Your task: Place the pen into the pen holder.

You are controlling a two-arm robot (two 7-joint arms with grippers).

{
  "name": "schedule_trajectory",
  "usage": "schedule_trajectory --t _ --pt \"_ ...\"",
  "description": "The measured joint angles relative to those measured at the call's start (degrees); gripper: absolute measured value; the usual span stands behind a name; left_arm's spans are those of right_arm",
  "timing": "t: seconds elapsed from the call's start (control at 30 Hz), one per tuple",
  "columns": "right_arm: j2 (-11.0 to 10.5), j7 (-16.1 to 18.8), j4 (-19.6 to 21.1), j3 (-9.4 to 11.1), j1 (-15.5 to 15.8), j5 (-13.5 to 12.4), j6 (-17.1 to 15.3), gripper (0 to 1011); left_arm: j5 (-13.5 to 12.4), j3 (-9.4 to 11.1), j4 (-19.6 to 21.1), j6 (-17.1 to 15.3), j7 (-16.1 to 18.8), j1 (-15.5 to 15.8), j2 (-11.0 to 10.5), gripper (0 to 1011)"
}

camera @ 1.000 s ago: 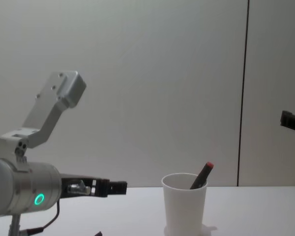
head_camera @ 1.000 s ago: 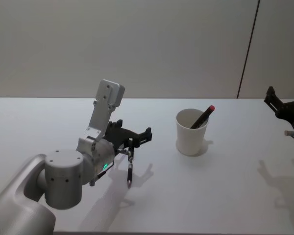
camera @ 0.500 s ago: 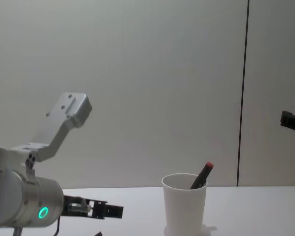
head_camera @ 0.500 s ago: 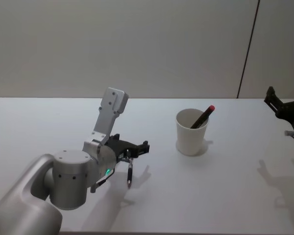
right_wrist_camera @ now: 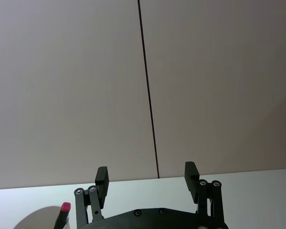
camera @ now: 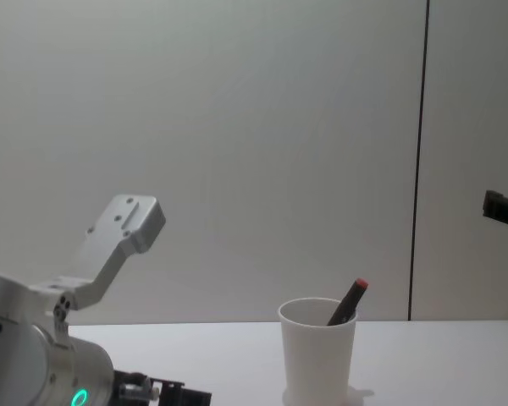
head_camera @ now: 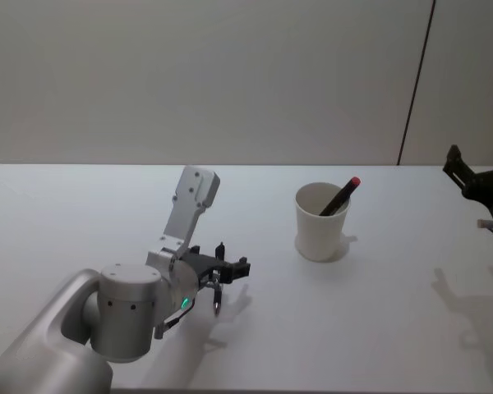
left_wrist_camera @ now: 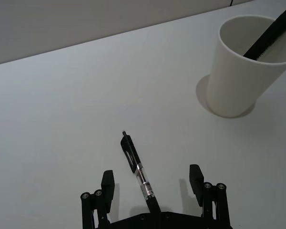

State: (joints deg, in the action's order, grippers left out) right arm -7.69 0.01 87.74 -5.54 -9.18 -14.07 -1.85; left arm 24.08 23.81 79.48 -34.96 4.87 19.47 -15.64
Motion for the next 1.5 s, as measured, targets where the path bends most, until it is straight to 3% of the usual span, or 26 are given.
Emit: schedule_trajectory --t 0.97,1.5 --pt "0.0 0.0 0.0 0.0 0.0 0.0 0.0 1002 -3.3 0.8 -4.1 -2.7 0.0 -0.2 1.2 1003" --pt "0.0 0.0 0.0 0.0 0.0 0.0 0.0 1002 -5.1 0.4 -6.2 -0.2 -0.1 0.1 1.6 1003"
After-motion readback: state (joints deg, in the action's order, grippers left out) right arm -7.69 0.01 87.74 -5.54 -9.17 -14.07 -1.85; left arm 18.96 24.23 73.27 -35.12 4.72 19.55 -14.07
